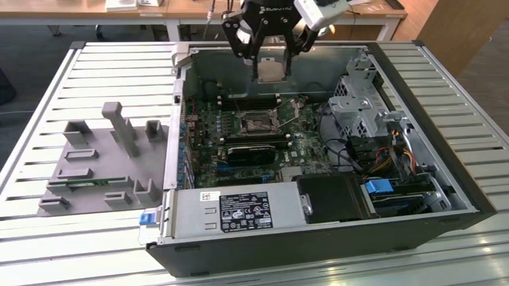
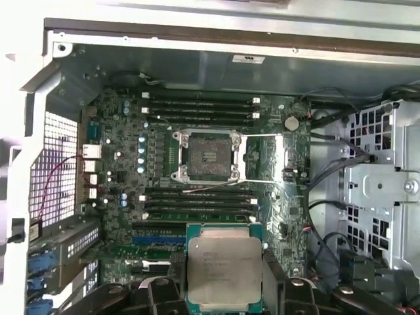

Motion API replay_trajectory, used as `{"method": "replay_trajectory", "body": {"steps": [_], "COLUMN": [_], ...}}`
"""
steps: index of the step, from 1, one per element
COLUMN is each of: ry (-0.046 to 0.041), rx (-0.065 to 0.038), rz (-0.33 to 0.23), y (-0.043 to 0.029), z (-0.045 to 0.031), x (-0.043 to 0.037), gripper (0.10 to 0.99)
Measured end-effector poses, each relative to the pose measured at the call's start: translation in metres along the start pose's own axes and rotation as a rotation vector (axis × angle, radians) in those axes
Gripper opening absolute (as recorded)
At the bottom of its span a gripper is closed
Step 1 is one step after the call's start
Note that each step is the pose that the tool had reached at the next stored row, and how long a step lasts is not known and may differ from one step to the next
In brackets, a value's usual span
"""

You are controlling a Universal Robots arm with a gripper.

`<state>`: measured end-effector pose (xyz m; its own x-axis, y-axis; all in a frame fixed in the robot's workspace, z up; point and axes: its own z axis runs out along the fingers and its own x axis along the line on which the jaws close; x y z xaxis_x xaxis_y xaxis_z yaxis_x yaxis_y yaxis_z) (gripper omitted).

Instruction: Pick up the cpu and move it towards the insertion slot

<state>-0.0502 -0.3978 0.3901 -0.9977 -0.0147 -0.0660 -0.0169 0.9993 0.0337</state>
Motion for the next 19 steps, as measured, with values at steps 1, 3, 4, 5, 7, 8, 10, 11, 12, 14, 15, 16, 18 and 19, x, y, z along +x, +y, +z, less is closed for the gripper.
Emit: {"method": "replay_trajectory", "body": {"steps": [1, 3, 4, 5, 7, 8, 10, 11, 12, 14, 15, 16, 18, 19], "ry": [0.0040, 0.0113, 0.0144, 0.0174, 0.0231, 0.0255, 0.0296, 0.0308, 0.0319, 0.0339, 0.0351, 0.0362, 0.0373, 0.0375], "rx": [0.000, 0.000, 0.000, 0.000, 0.000, 0.000, 0.000, 0.000, 0.000, -0.001, 0.000, -0.001, -0.001, 0.000], "rz": [0.000, 0.000, 0.001, 0.001, 0.001, 0.001, 0.001, 0.001, 0.001, 0.001, 0.001, 0.001, 0.001, 0.001], "y": [0.0014, 0.0047, 0.0068, 0.0089, 0.0135, 0.0157, 0.0208, 0.0243, 0.0278, 0.0341, 0.0369, 0.0399, 0.0460, 0.0491], "z": [0.0011, 0.0035, 0.0046, 0.0056, 0.0076, 0.0086, 0.0103, 0.0110, 0.0117, 0.0132, 0.0139, 0.0147, 0.0160, 0.0163], "x": [-0.0012, -0.0029, -0.0035, -0.0040, -0.0050, -0.0053, -0.0059, -0.0061, -0.0063, -0.0067, -0.0070, -0.0074, -0.0079, -0.0081], "gripper": [0.541, 0.541, 0.541, 0.541, 0.541, 0.541, 0.541, 0.541, 0.541, 0.541, 0.541, 0.541, 0.541, 0.541]}}
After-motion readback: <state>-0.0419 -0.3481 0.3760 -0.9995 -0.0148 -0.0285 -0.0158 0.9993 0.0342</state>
